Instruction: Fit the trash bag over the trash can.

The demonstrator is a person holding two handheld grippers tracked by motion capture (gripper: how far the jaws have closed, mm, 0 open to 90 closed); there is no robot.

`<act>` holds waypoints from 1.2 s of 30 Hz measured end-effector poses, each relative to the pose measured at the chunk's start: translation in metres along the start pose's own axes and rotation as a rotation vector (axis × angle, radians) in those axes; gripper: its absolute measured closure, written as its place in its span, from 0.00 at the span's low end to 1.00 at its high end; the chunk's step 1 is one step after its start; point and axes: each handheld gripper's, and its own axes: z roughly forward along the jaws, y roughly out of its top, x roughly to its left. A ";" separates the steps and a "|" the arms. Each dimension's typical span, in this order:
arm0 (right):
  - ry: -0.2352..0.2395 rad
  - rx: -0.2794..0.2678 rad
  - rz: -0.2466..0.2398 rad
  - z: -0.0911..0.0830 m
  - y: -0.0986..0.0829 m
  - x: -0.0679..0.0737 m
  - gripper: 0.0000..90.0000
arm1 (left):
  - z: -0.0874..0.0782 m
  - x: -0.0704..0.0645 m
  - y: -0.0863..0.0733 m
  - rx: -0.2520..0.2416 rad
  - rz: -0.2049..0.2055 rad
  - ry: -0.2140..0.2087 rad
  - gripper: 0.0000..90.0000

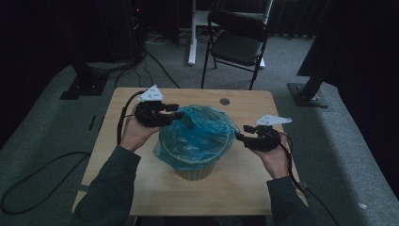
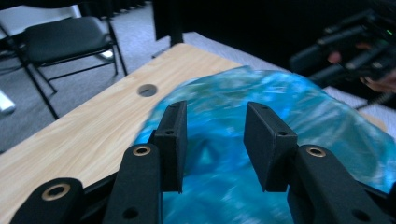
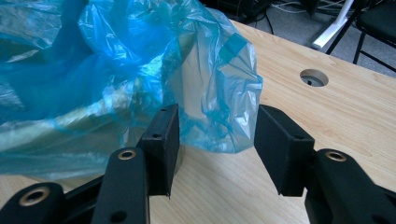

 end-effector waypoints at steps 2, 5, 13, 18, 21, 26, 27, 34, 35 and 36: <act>0.002 -0.004 0.007 -0.003 -0.002 0.000 0.55 | 0.009 -0.011 0.008 0.049 0.064 -0.024 0.68; 0.004 -0.002 0.011 -0.004 -0.005 -0.001 0.55 | 0.024 -0.022 0.015 0.105 0.114 -0.047 0.73; 0.007 0.003 0.014 -0.004 -0.008 -0.003 0.55 | 0.062 -0.034 0.019 0.259 0.195 -0.044 0.93; 0.009 0.004 0.013 -0.004 -0.009 -0.004 0.55 | 0.073 -0.035 0.018 0.305 0.209 -0.034 0.93; 0.011 0.007 0.017 -0.003 -0.010 -0.003 0.55 | 0.093 -0.040 0.016 0.407 0.237 -0.032 0.91; 0.014 0.010 0.011 -0.002 -0.010 -0.002 0.55 | 0.105 -0.042 0.014 0.453 0.247 -0.036 0.87; 0.014 0.012 0.012 -0.002 -0.011 -0.002 0.55 | 0.115 -0.045 0.013 0.501 0.267 -0.036 0.83; 0.014 0.013 0.008 -0.001 -0.012 -0.002 0.55 | 0.133 -0.055 0.010 0.615 0.314 -0.046 0.69; 0.013 0.012 0.008 -0.002 -0.012 -0.001 0.55 | 0.137 -0.058 0.008 0.640 0.335 -0.032 0.68; 0.014 0.012 0.008 -0.002 -0.012 -0.001 0.55 | 0.139 -0.059 0.008 0.655 0.337 -0.034 0.67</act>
